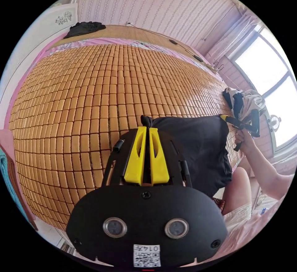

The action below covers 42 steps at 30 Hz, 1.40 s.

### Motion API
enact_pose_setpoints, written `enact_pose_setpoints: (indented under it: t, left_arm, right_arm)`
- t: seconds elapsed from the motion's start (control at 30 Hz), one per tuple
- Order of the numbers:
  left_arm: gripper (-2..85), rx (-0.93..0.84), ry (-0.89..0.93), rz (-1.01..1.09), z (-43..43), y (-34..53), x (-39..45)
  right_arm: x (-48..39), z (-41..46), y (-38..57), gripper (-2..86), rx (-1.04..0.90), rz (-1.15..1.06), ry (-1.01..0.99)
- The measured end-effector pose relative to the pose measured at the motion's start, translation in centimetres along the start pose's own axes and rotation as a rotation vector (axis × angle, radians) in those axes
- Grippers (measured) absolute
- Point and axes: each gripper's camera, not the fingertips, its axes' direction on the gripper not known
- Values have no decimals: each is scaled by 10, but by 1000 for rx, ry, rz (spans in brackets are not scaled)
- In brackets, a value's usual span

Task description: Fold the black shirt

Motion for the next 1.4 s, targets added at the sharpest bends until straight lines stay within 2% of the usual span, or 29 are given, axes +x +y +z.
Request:
enact_pose_setpoints:
  t: [0.13,0.2,0.3,0.37,0.47,0.53,0.6,0.63,0.67,0.73,0.83,1.0,1.13,1.27,1.3,1.4]
  left_arm:
    - [45,-7,-24,-59,13,-1,-4]
    - [66,36,-76,-2,2,6,4]
    - [77,82,-157,221,-16,36,39]
    - [82,47,-91,335,-14,68,72]
    - [88,-12,33,392,2,107,116]
    - [87,-20,57,418,15,127,141]
    - [84,-39,64,430,31,143,159]
    - [83,-63,52,442,44,150,167]
    - [81,-86,23,454,57,156,172]
    - [77,-125,-2,449,75,162,172]
    - [58,-102,63,419,82,167,166]
    - [51,-112,74,434,94,169,166]
    - [46,-64,68,421,103,180,165]
    - [13,-55,94,436,112,187,164]
    - [5,-54,97,435,114,187,163]
    - [-5,-54,137,417,121,189,157]
  right_arm:
    - [-38,-21,-11,1,43,7,210]
    - [-74,-36,-3,0,53,-126,286]
    - [-140,-39,34,-2,-47,-400,294]
    - [-184,-22,71,-3,-196,-557,280]
    - [-229,-2,112,-5,-216,-671,443]
    - [-244,9,121,-7,-237,-676,454]
    - [-251,24,118,-8,-334,-656,425]
    - [-248,38,112,-8,-443,-615,405]
    - [-250,35,105,-8,-408,-594,359]
    - [-250,37,92,-9,-443,-575,310]
    - [-260,39,62,-9,-601,-558,237]
    - [-320,25,-4,-8,-444,-697,222]
    - [-368,76,-76,-5,-390,-751,355]
    - [-373,161,-111,-6,-599,-770,439]
    - [-375,162,-116,-6,-590,-771,428]
    - [-380,174,-138,-7,-738,-755,405]
